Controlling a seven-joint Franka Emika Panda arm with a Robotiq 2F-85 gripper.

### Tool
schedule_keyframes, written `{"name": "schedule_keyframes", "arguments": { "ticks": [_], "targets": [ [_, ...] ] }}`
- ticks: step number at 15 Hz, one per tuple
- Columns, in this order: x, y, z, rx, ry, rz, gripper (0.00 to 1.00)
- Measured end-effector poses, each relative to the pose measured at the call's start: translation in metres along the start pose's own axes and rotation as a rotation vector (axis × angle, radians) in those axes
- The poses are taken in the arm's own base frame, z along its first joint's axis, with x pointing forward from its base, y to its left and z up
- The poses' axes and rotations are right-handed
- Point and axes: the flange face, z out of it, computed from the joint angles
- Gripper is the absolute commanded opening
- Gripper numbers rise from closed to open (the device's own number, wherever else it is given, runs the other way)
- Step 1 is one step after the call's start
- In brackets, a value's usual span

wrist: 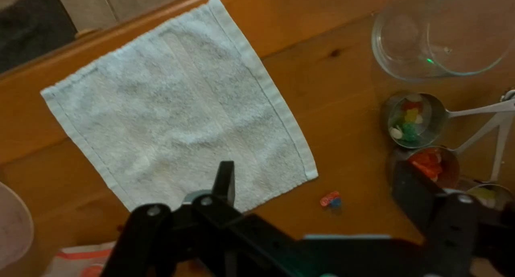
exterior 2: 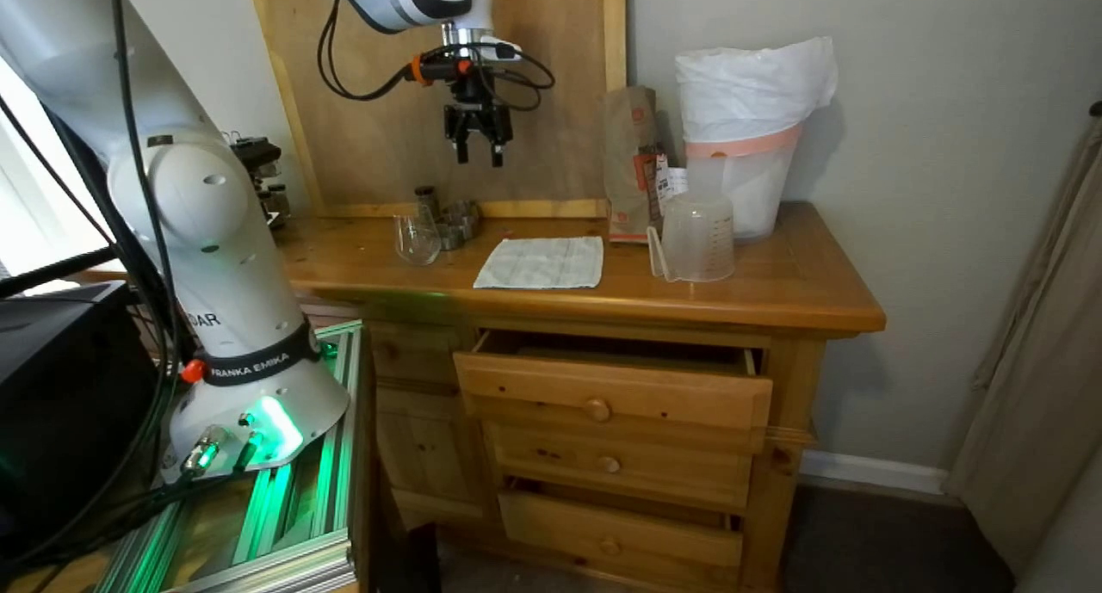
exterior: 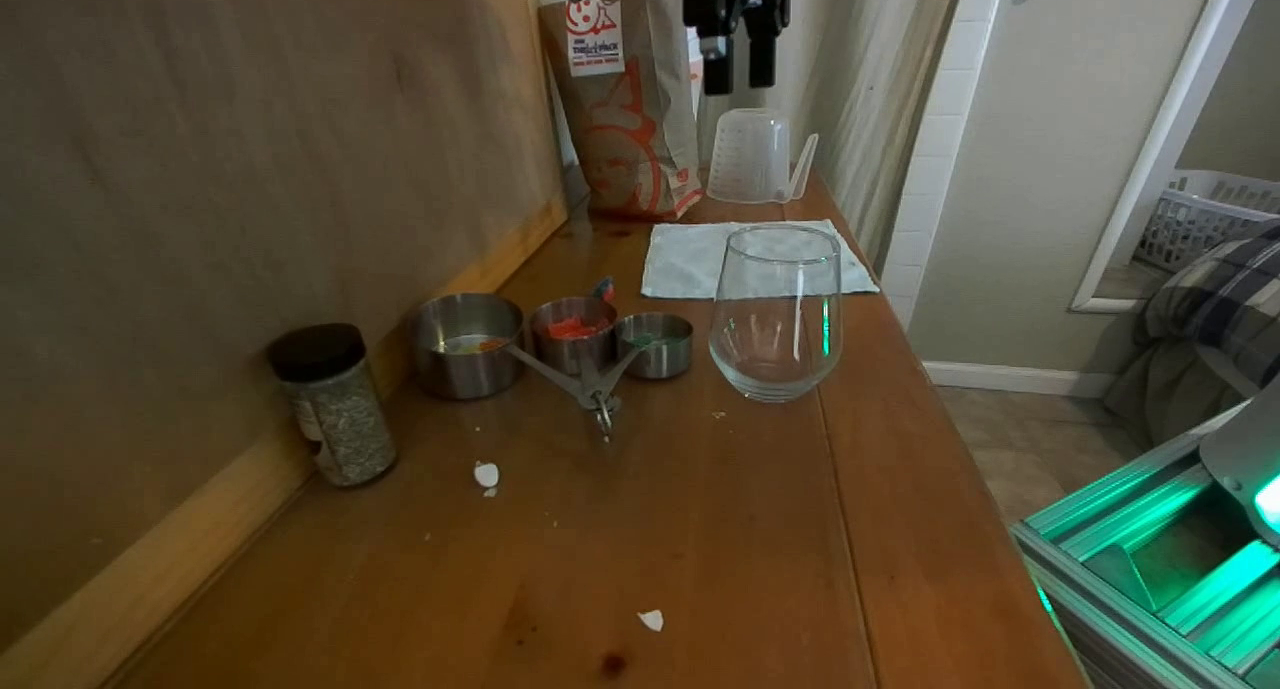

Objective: Pick up the gummy bear on the table and place it in the center of the white cloth, fold the white cloth diagonally in half, fold it diagonally again into a quarter

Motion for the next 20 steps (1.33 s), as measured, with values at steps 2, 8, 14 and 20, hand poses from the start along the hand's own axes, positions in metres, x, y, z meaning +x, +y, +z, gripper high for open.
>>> {"name": "schedule_keyframes", "arguments": {
  "ticks": [2, 8, 14, 20],
  "targets": [
    [0.009, -0.020, 0.013, 0.017, 0.058, -0.067, 1.00],
    [0.023, -0.049, 0.058, 0.049, 0.112, -0.142, 1.00],
    [0.036, -0.050, 0.100, 0.079, 0.121, -0.138, 0.97],
    [0.048, -0.047, 0.127, 0.102, 0.118, -0.124, 0.74]
  ]
}}
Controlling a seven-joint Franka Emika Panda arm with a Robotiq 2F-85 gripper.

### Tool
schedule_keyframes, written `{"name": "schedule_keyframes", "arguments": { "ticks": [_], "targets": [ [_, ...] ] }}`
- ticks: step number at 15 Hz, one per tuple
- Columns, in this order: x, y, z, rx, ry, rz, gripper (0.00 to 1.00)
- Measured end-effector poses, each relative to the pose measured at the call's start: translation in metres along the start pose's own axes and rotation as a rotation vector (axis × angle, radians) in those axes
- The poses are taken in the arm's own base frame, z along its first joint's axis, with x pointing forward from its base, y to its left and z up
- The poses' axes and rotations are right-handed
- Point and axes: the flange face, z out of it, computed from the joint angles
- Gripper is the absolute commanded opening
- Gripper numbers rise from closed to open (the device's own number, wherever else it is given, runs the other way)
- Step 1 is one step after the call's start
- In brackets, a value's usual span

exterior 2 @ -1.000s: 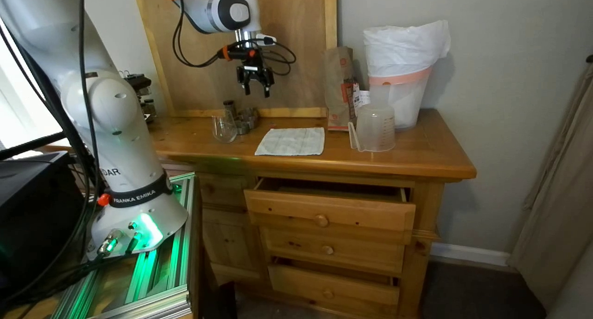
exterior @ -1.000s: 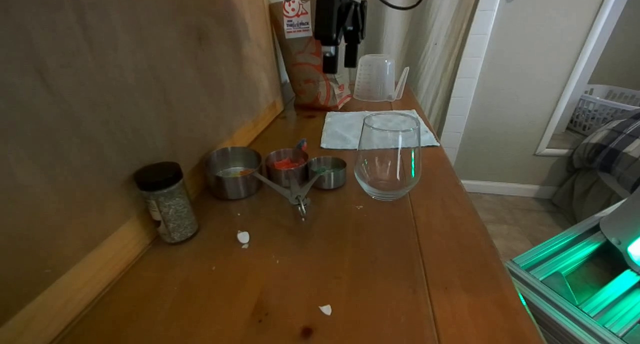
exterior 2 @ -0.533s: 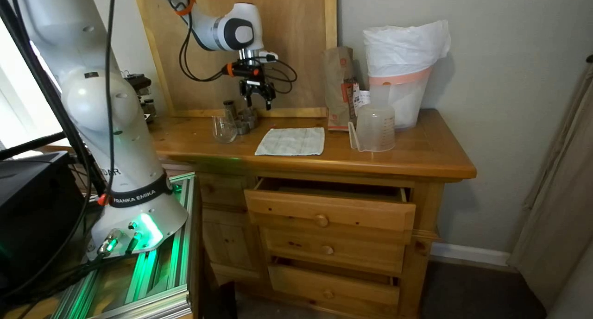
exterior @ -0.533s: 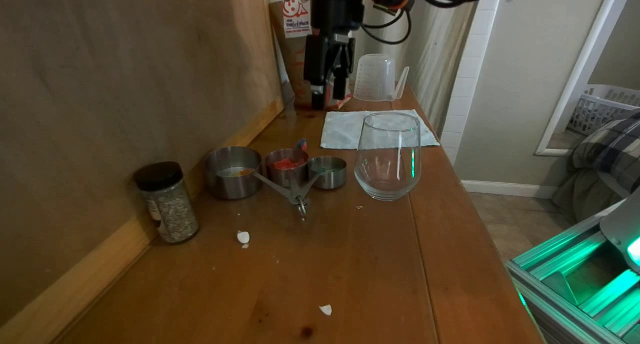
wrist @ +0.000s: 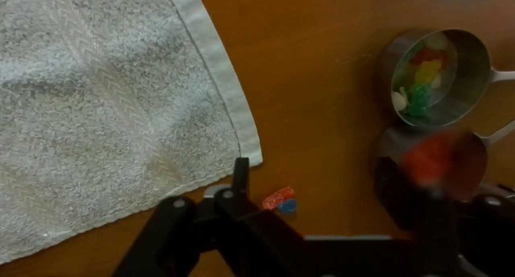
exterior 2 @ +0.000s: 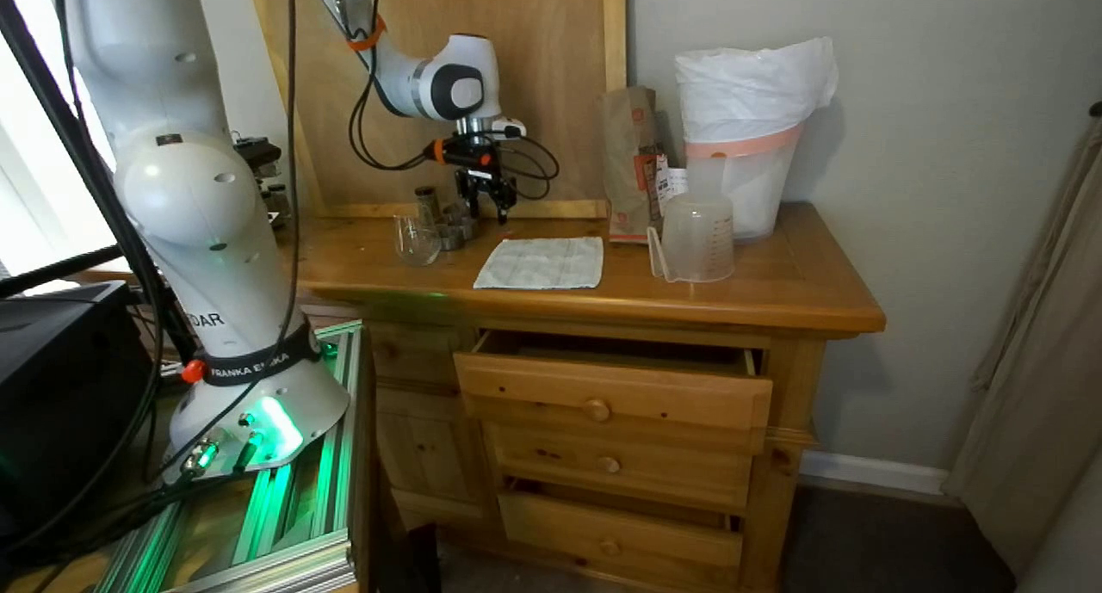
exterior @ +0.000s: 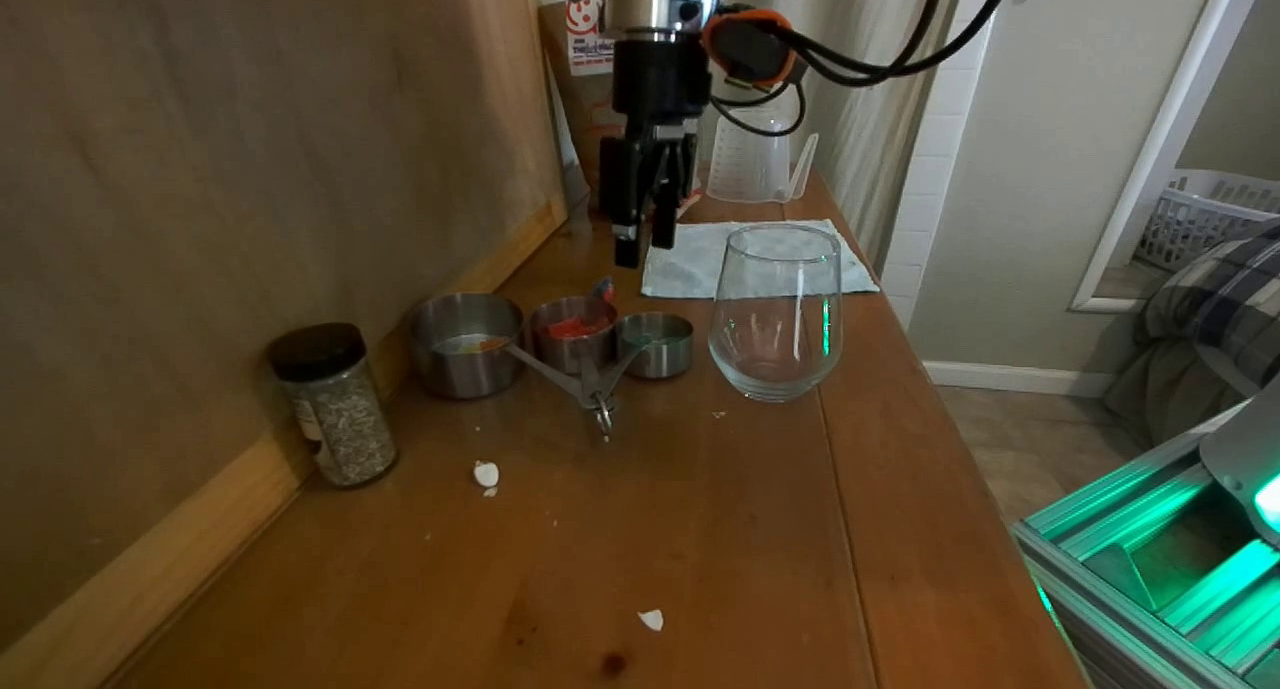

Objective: Pick up the gummy bear on the table and place it in the center of the white cloth, fold the white cloth diagonally in half, fold it diagonally again into a quarter

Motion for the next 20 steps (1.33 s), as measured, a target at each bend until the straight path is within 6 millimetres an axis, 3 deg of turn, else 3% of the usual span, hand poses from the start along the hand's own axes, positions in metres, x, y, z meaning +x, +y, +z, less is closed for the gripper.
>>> {"name": "schedule_keyframes", "arguments": {
  "ticks": [3, 9, 13, 20],
  "targets": [
    [0.007, 0.003, 0.005, 0.008, 0.013, 0.006, 0.77],
    [0.020, 0.006, 0.011, 0.019, 0.037, 0.009, 0.62],
    [0.025, 0.010, 0.018, 0.027, 0.037, 0.013, 0.75],
    [0.032, 0.012, 0.028, 0.039, 0.030, 0.013, 0.62]
  ]
}}
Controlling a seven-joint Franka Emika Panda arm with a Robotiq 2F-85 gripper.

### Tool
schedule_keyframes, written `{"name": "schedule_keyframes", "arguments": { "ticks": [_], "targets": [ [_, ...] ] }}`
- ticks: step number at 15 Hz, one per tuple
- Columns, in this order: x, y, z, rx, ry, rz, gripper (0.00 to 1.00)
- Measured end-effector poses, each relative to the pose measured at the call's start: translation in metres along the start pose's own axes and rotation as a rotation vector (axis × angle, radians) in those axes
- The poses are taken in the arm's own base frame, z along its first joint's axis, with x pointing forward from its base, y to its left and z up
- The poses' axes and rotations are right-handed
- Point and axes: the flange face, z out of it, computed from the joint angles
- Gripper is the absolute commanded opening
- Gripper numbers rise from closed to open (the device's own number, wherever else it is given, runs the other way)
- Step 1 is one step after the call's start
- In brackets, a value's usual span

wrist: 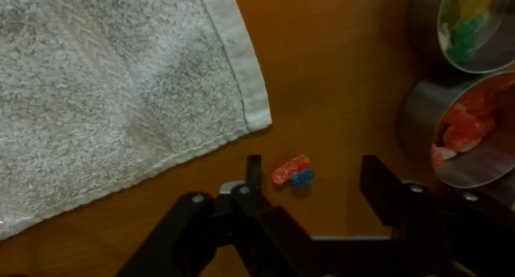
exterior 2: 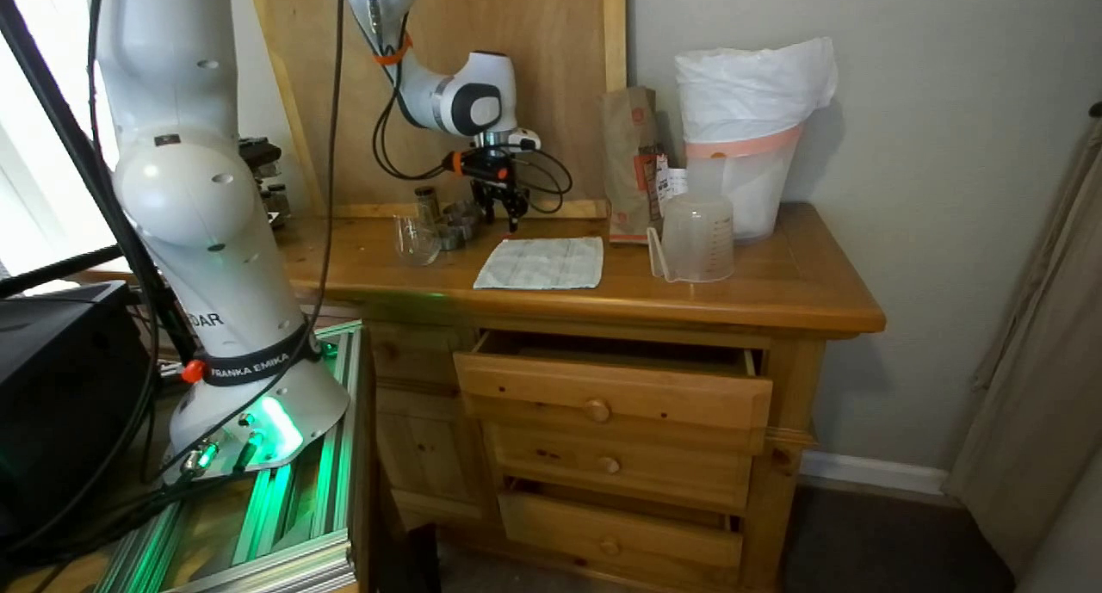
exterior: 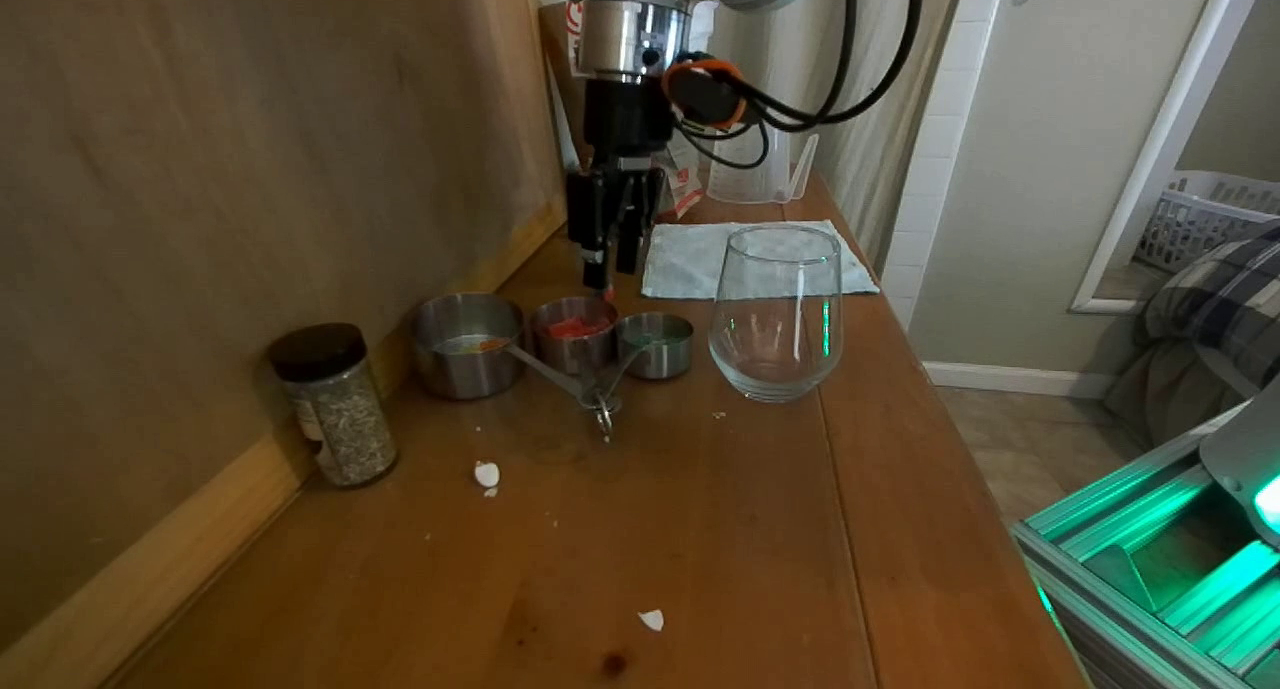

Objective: Pick up the gummy bear on the table and place it in the center of the white cloth, fold the white cloth diagonally in half, fold it diagonally again into a quarter

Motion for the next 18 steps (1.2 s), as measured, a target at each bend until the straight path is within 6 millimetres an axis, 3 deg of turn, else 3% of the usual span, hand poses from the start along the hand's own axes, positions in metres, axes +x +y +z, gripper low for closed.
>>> {"name": "schedule_keyframes", "arguments": {
  "ticks": [3, 6, 15, 18],
  "targets": [
    [0.0020, 0.0005, 0.0037, 0.004, -0.003, 0.001, 0.63],
    [0.0046, 0.0010, 0.0063, 0.008, -0.003, 0.000, 0.51],
    [0.0086, 0.0034, 0.0089, 0.012, -0.002, -0.001, 0.36],
    [0.0088, 0.0043, 0.0089, 0.012, -0.001, 0.000, 0.36]
  ]
}}
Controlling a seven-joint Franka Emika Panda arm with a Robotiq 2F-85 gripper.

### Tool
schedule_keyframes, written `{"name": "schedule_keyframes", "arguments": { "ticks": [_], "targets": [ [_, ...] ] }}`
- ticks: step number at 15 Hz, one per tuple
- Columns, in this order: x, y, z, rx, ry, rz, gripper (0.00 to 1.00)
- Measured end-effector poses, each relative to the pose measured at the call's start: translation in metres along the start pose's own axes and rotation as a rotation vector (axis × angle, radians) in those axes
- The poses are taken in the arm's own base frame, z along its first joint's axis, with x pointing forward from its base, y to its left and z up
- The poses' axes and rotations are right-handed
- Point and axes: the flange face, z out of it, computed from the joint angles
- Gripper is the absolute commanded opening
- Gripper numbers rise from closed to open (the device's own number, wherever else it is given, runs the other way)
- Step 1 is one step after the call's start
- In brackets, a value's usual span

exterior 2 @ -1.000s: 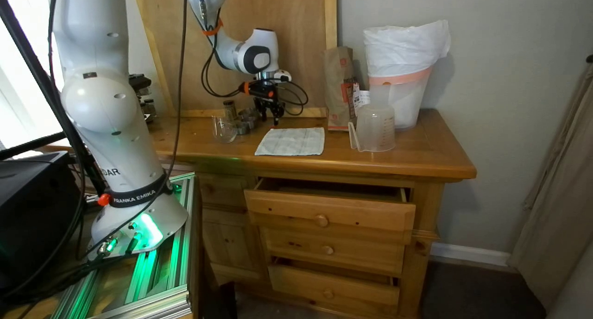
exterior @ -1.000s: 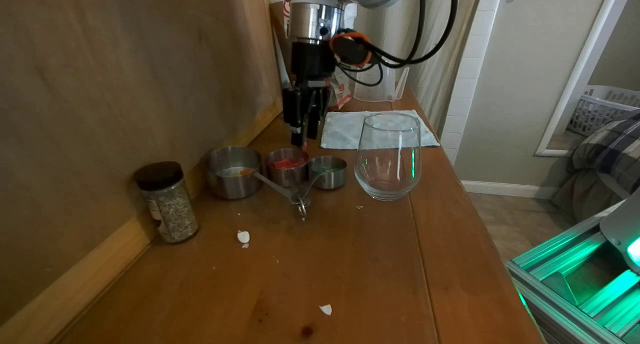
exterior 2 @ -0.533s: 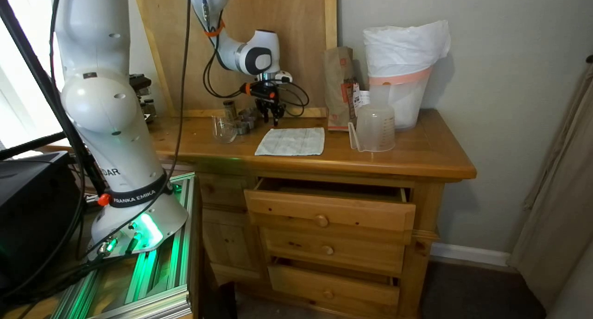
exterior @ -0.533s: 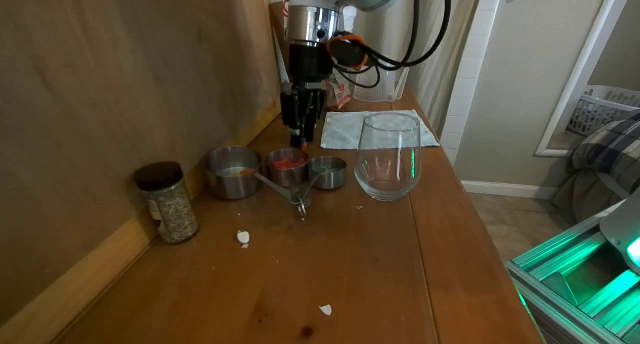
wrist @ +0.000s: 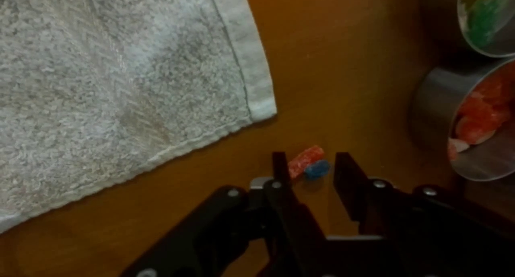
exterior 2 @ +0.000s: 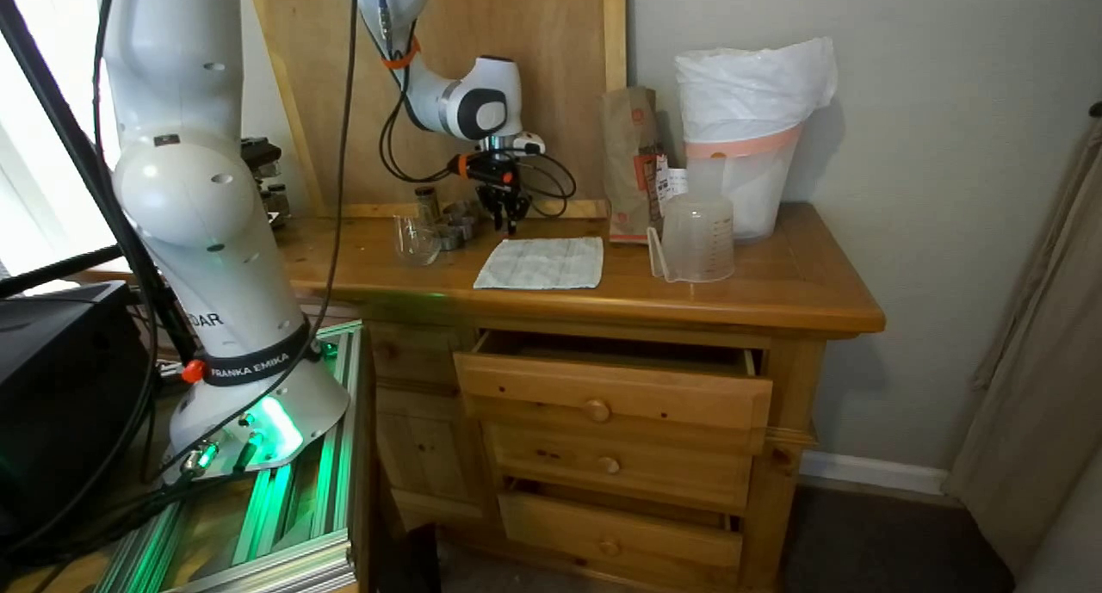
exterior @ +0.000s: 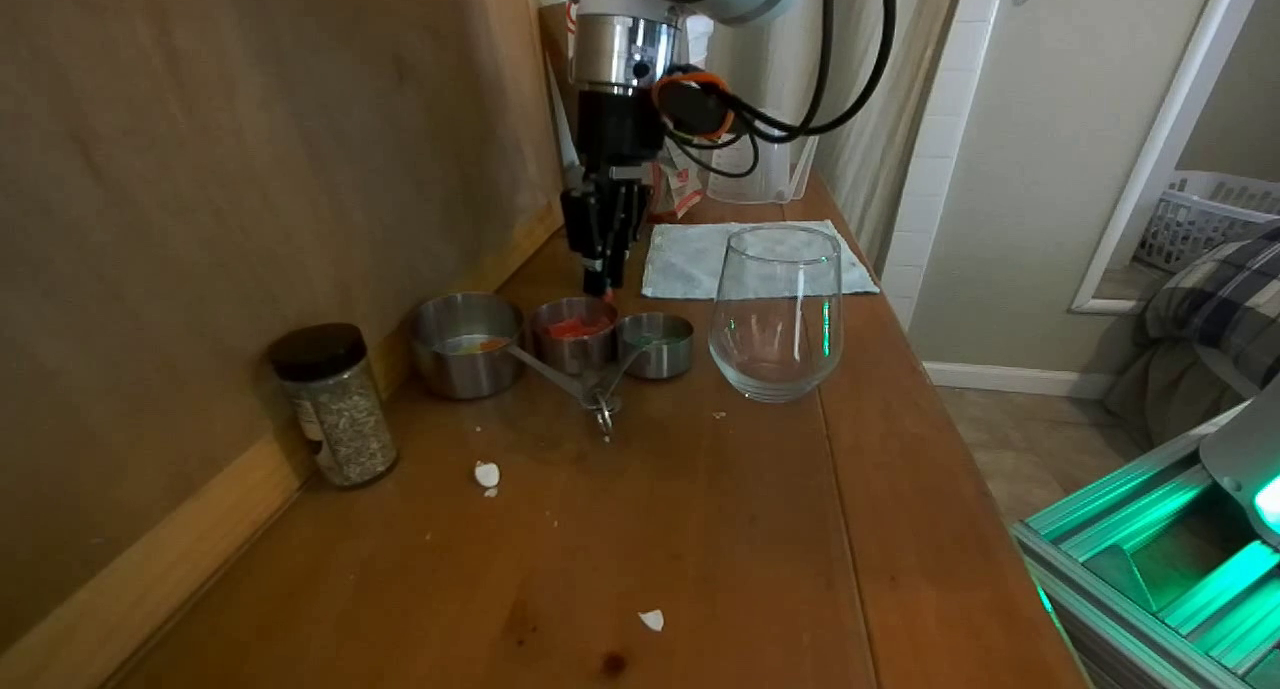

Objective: Pick up the gummy bear on the table and place it in the center of the white cloth, fold the white cloth diagonally in half, fold it diagonally again into a quarter

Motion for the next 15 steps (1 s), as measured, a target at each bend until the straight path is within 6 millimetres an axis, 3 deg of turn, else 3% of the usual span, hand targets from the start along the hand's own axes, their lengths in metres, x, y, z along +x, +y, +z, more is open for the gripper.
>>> {"name": "schedule_keyframes", "arguments": {
  "ticks": [5, 9, 15],
  "targets": [
    [0.0002, 0.0019, -0.0004, 0.000, 0.001, 0.002, 0.26],
    [0.0015, 0.0046, -0.0019, -0.001, 0.005, 0.007, 0.29],
    [0.0043, 0.0095, -0.0056, -0.002, 0.014, 0.015, 0.13]
  ]
}}
